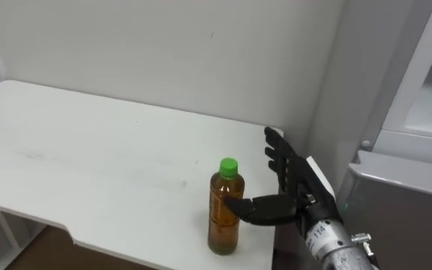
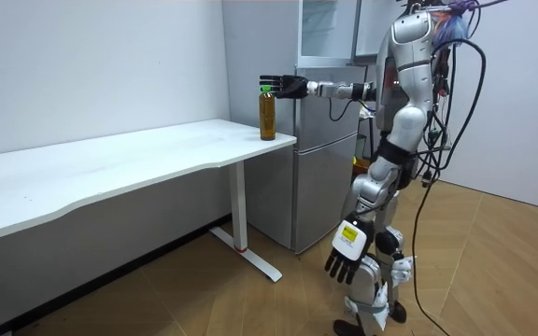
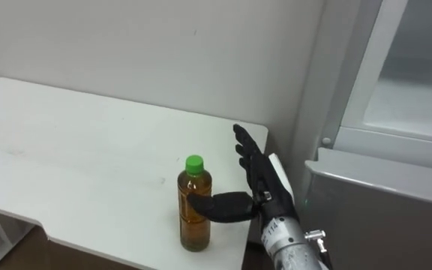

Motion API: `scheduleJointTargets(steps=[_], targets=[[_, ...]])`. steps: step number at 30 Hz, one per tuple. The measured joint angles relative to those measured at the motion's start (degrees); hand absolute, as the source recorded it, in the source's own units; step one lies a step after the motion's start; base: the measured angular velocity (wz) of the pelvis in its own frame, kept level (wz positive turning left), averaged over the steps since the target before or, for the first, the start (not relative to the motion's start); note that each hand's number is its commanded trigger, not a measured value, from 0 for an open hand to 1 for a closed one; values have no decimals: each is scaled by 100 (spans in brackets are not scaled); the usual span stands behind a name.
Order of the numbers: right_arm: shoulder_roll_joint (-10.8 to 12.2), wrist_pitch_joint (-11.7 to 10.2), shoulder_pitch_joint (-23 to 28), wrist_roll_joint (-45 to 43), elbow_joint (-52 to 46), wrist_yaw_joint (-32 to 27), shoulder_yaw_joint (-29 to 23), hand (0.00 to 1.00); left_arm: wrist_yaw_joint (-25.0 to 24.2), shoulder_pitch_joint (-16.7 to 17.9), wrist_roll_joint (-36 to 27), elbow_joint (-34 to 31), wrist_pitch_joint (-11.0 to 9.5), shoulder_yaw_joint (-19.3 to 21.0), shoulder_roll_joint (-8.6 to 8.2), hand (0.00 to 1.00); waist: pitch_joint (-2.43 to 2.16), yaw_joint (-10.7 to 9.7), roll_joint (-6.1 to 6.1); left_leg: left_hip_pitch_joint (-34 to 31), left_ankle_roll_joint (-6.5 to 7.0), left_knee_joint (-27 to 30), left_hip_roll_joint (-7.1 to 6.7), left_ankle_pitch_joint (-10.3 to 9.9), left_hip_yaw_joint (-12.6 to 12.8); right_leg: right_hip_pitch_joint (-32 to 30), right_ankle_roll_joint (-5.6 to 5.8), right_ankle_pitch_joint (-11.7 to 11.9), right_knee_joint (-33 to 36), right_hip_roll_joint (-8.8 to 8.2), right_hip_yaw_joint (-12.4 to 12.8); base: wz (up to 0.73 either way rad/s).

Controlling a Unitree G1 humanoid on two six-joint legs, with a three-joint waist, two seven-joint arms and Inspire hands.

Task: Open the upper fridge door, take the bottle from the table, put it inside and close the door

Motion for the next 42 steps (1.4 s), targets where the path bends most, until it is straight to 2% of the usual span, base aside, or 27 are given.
scheduleJointTargets(steps=[5, 9, 17, 27, 38, 42], targets=[[2, 112, -4, 4, 228, 1, -1, 0, 74, 6, 2, -21, 12, -3, -5, 0, -1, 43, -4, -11, 0, -3, -11, 7, -83, 25, 1, -1, -3, -4, -94, 9], [37, 191, -60, 12, 260, 4, 0, 0, 73, 47, 29, -21, 103, -6, -15, 0, 0, 69, -15, -25, 8, -10, -25, 32, -95, 23, 2, -1, -3, -20, -139, 3], [85, 348, -598, 278, 1248, 51, 17, 0, 72, 71, 103, -19, 241, -5, -11, 0, -3, 125, -62, -17, 34, 37, -54, 57, -96, 59, 13, 4, 6, -63, -173, 0], [85, 358, -641, 342, 1608, 262, 19, 0, 43, -38, 102, 97, 259, -5, 9, 0, 12, 223, -63, -20, 34, 53, -73, 61, -233, 178, 20, 8, 7, -68, -316, 7], [84, 358, -763, 371, 1973, 391, 167, 0, 72, -107, 96, 148, 264, -14, 6, 0, 42, 265, -22, -28, 34, 52, -78, 61, -255, 171, 21, 7, 6, -69, -371, 0], [89, 357, -864, 428, 2289, 379, 165, 0, 88, -158, 96, 136, 265, -16, -16, 0, 46, 342, -10, -35, 34, 52, -78, 61, -256, 150, 21, 7, 3, -67, -387, 0]])
